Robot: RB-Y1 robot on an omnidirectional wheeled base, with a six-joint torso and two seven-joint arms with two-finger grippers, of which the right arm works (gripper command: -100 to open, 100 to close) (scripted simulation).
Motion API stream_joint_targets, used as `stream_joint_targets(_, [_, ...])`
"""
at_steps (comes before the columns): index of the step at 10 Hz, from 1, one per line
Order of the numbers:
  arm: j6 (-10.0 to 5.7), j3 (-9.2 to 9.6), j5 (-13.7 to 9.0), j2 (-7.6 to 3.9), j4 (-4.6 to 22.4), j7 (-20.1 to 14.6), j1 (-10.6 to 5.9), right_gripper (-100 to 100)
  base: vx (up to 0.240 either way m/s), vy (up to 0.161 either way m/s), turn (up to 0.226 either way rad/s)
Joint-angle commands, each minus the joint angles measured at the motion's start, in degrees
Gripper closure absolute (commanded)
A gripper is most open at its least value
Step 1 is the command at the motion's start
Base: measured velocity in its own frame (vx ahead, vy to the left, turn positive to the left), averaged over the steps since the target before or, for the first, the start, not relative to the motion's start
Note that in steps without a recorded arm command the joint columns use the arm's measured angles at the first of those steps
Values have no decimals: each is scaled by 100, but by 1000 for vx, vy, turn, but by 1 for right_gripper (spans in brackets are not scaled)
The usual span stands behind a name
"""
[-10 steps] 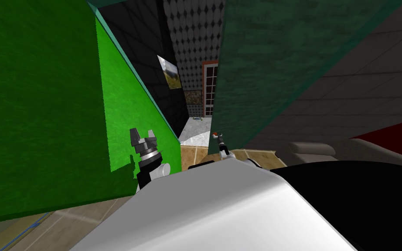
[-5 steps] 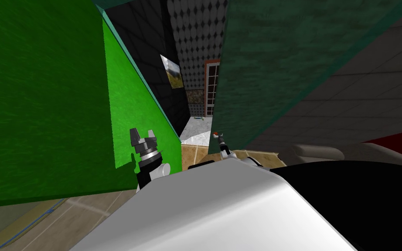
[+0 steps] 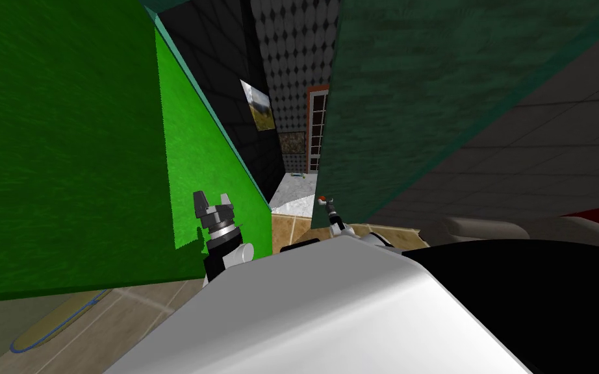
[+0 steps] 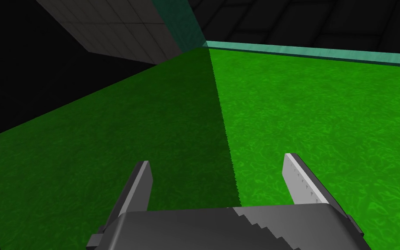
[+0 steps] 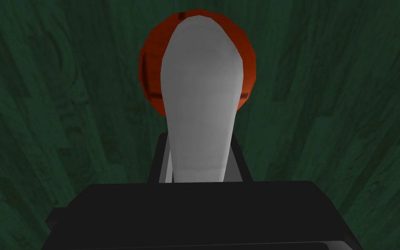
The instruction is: Pull the door open
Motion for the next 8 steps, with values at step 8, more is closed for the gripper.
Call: stream_joint_targets(8, [-210,95,29,-265,32,-313,177,100,-81,-3,82])
